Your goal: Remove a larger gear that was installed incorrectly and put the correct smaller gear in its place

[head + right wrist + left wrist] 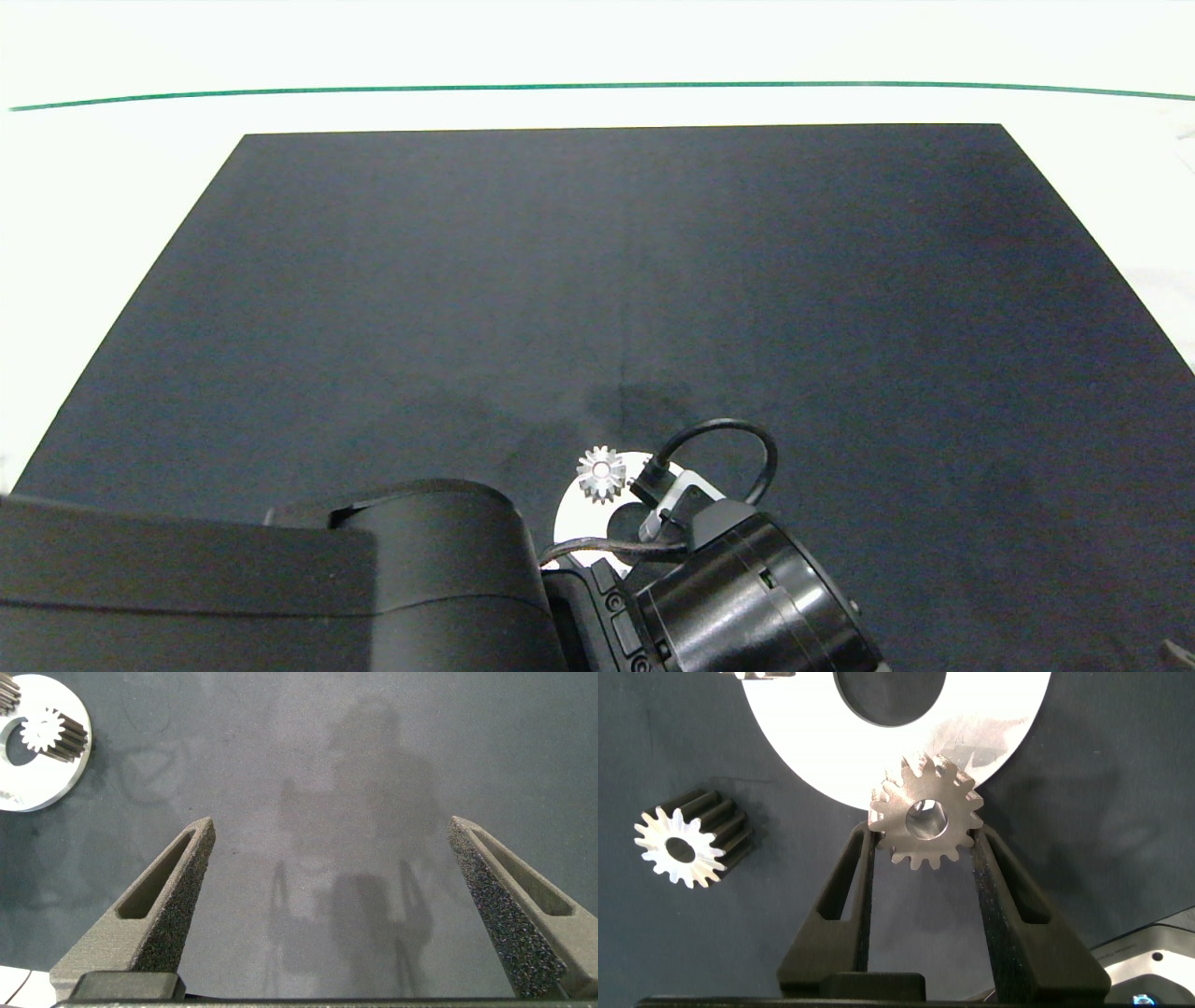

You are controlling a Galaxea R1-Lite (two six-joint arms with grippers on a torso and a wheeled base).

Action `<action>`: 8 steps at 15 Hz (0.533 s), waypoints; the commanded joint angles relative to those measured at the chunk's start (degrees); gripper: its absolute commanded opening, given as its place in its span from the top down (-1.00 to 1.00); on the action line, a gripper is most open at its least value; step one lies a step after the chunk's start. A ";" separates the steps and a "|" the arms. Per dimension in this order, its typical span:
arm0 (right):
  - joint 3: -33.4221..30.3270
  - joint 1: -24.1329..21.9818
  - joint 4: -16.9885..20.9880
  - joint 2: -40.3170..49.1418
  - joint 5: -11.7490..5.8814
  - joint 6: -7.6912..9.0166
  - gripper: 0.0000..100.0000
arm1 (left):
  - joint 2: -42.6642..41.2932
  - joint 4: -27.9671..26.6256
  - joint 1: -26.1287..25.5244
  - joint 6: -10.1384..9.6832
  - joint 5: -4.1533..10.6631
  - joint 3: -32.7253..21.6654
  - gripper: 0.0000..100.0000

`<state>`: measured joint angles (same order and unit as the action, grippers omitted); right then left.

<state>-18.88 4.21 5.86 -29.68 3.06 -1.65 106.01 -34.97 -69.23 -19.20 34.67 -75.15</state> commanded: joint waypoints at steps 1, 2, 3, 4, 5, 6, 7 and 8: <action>0.07 0.01 0.02 -0.02 0.02 -0.02 -1.00 | -0.10 -0.27 0.41 -0.05 0.31 -0.69 0.62; 0.07 0.01 0.02 -0.02 0.10 -0.02 -1.00 | -0.10 -0.27 0.68 -0.05 0.31 -0.69 0.62; 0.07 0.01 0.02 -0.02 0.10 -0.02 -1.00 | -0.19 -0.27 0.68 -0.05 0.31 -0.69 0.62; 0.16 0.01 0.02 -0.11 0.10 -0.02 -1.00 | -0.19 -0.36 0.68 -0.14 0.31 -0.61 0.62; 0.25 0.01 0.02 -0.02 0.10 -0.02 -1.00 | -0.28 -0.36 0.68 -0.22 0.31 -0.61 0.62; 0.34 0.01 0.02 -0.02 0.10 -0.02 -1.00 | -0.36 -0.36 0.68 -0.31 0.31 -0.52 0.62; 0.34 0.01 0.02 -0.11 0.10 -0.02 -1.00 | -0.36 -0.36 0.68 -0.49 0.31 -0.52 0.62; 0.34 0.01 0.02 -0.11 0.10 -0.02 -1.00 | -0.45 -0.36 0.68 -0.58 0.31 -0.43 0.62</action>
<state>-18.57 4.21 5.86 -29.71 3.13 -1.65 105.75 -35.13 -68.55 -19.68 34.76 -75.68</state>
